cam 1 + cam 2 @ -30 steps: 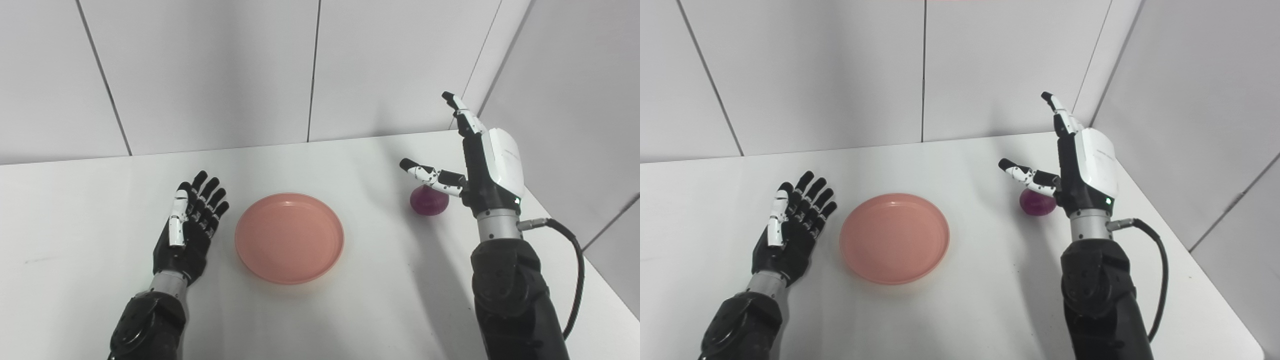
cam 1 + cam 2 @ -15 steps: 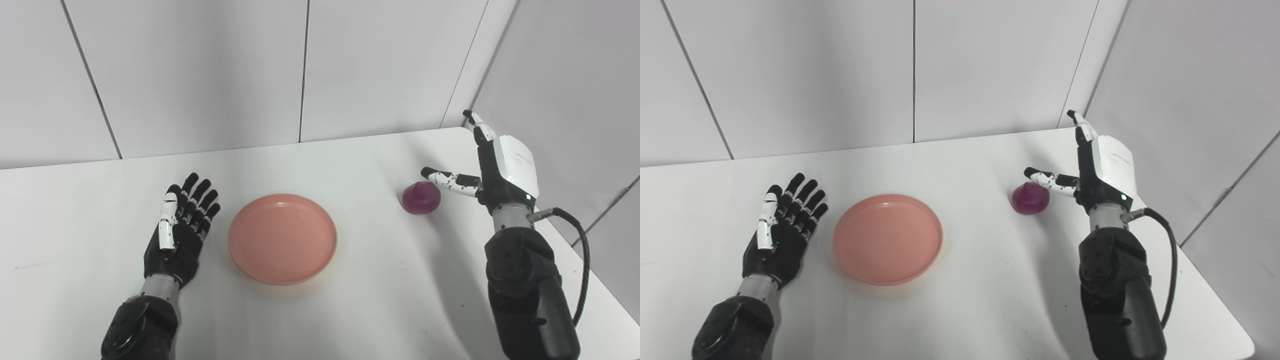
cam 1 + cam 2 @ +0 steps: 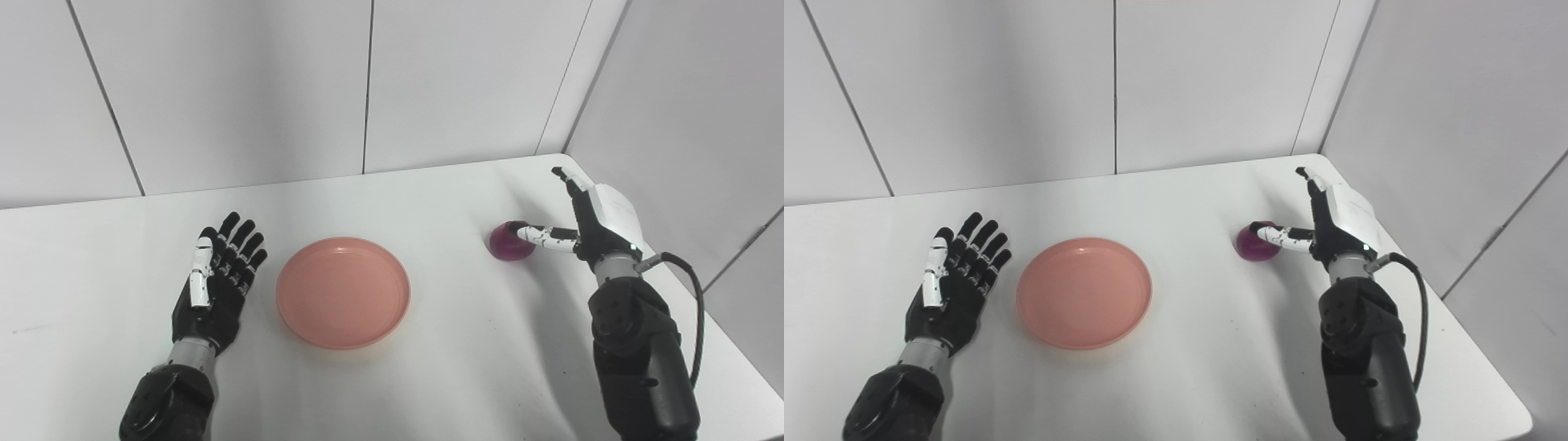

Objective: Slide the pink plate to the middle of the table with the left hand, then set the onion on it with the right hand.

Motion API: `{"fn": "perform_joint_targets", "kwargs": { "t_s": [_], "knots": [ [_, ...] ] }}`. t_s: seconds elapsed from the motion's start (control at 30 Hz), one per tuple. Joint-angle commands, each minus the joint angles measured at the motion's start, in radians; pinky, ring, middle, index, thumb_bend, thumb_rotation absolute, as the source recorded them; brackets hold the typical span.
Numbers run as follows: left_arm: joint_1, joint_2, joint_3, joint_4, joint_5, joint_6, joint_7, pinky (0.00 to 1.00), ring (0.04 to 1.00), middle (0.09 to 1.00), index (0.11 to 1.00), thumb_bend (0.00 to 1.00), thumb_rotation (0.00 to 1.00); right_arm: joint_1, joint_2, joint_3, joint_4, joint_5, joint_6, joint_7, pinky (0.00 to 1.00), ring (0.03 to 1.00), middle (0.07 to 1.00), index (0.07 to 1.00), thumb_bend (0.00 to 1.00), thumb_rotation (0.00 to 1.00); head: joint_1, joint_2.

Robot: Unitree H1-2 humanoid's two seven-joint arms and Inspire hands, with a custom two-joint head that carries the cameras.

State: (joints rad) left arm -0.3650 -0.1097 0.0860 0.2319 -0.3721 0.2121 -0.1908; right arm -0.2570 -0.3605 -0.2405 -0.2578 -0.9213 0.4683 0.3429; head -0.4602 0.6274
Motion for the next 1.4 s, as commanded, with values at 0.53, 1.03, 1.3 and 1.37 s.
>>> {"fn": "perform_joint_targets", "kwargs": {
  "t_s": [0.53,1.03,1.3,1.37],
  "knots": [
    [0.023,0.003,0.006,0.009,0.004,0.047,0.029,0.97,0.947,0.946,0.932,0.40,1.00,-0.053,-0.045,0.018,0.024,-0.019,0.001,0.200,0.78,0.891,0.930,0.935,1.00,0.51,0.003,0.013],
    [0.025,-0.001,0.006,0.001,0.005,0.049,0.031,0.96,0.944,0.946,0.934,0.40,1.00,-0.084,-0.056,0.037,0.110,-0.026,0.001,0.189,0.71,0.849,0.902,0.922,1.00,0.47,0.001,0.019],
    [0.028,-0.004,0.004,-0.013,0.006,0.062,0.043,0.96,0.946,0.947,0.932,0.40,1.00,-0.101,-0.077,0.060,0.170,-0.023,0.001,0.152,0.74,0.862,0.911,0.914,1.00,0.45,0.008,0.025],
    [0.029,-0.003,0.003,-0.015,0.007,0.063,0.045,0.96,0.946,0.947,0.932,0.40,1.00,-0.103,-0.087,0.067,0.180,-0.010,0.001,0.142,0.72,0.848,0.899,0.907,1.00,0.45,0.008,0.026]
  ]
}}
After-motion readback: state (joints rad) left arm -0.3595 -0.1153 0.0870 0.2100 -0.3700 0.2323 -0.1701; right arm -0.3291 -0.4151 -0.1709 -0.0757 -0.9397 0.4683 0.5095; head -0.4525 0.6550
